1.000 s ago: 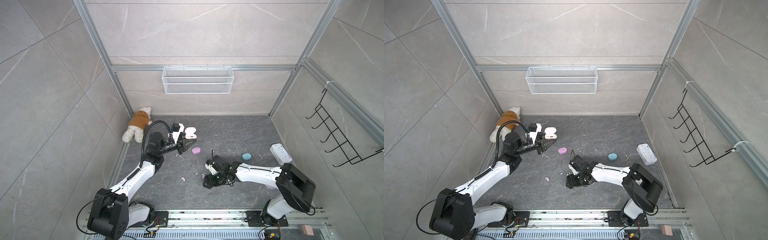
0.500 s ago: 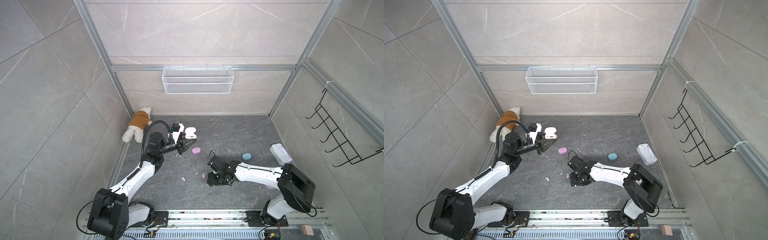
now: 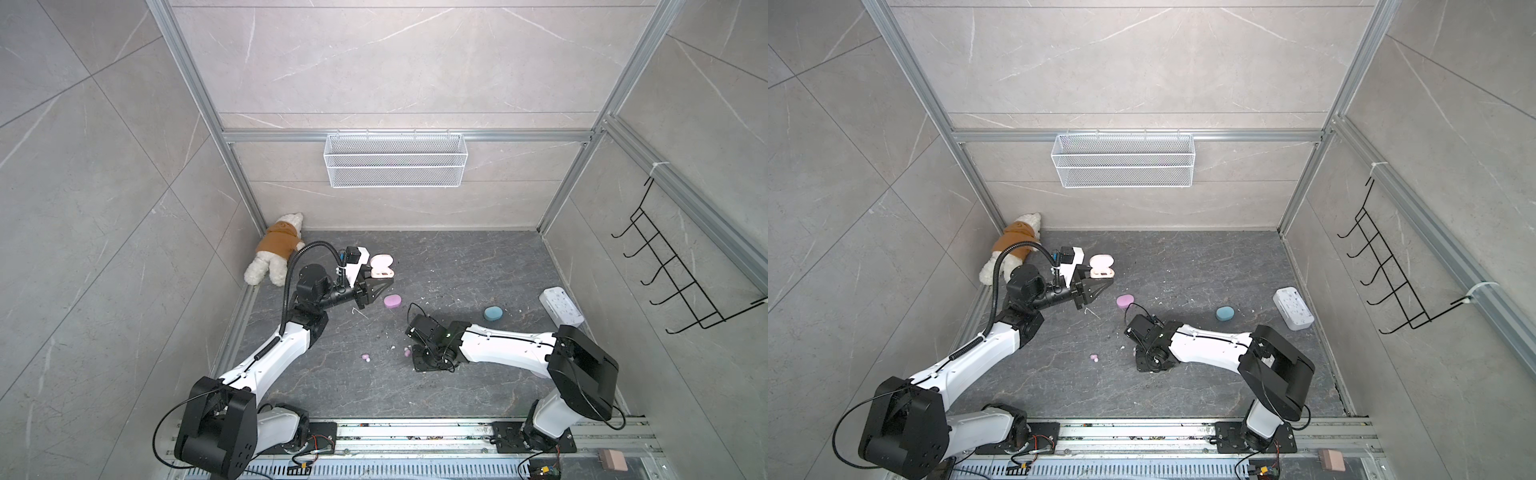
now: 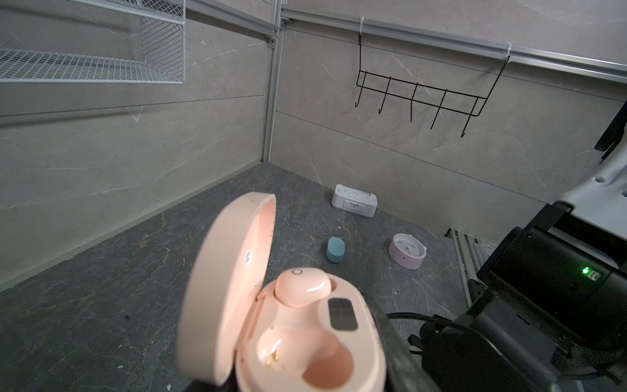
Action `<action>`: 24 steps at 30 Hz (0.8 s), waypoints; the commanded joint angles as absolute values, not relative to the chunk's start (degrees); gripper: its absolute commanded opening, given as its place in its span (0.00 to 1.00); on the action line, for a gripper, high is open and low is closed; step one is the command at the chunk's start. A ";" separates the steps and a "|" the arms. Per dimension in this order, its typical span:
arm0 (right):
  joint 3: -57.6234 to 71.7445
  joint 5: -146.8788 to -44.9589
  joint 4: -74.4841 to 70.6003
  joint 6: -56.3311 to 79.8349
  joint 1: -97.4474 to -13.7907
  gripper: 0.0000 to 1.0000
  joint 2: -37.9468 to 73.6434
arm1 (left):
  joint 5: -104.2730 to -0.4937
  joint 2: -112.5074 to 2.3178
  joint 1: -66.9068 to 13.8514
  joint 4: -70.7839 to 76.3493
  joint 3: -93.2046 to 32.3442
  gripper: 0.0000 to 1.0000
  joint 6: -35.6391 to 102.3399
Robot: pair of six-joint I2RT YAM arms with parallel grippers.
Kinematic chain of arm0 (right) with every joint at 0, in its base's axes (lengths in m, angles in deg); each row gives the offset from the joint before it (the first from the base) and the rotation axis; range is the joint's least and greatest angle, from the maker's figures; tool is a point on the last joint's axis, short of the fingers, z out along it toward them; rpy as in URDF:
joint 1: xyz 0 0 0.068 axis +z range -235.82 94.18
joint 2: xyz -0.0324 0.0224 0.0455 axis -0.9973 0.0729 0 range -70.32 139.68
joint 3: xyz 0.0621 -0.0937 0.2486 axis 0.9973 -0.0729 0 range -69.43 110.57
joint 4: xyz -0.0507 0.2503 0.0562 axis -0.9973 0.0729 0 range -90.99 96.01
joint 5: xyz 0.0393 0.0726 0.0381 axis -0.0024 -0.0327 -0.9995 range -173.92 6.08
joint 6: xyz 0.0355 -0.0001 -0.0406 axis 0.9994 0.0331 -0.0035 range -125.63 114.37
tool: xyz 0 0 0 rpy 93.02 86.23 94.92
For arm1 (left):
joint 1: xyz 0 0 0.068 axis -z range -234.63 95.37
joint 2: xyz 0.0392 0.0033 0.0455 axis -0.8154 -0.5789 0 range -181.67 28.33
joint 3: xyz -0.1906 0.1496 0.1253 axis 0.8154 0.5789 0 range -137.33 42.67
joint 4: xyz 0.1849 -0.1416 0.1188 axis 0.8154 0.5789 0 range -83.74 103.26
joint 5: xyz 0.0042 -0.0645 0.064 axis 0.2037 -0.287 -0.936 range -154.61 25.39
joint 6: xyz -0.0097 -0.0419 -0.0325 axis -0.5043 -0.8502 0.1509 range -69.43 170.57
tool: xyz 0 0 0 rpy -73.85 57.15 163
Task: Insert wireless bluetooth earbuds into charging case
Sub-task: Pick up the wireless bluetooth earbud from the bottom-center of the table.
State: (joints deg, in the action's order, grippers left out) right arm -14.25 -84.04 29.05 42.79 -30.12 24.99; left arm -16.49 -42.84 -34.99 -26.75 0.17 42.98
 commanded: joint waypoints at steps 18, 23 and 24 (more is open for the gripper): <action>-11.29 -86.11 32.12 41.04 -30.12 0.32 28.56 | -15.51 -41.30 -34.59 -29.05 0.14 0.23 42.81; -11.55 -86.20 33.04 41.20 -30.15 0.28 28.91 | -15.50 -41.18 -34.59 -29.10 0.14 0.23 42.70; -11.68 -86.21 33.02 41.30 -30.11 0.28 28.97 | -15.47 -41.18 -34.52 -29.09 0.18 0.23 42.72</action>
State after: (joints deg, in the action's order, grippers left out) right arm -12.42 -85.88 30.97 41.72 -30.12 28.16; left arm -16.49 -42.84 -34.75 -26.75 0.17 42.98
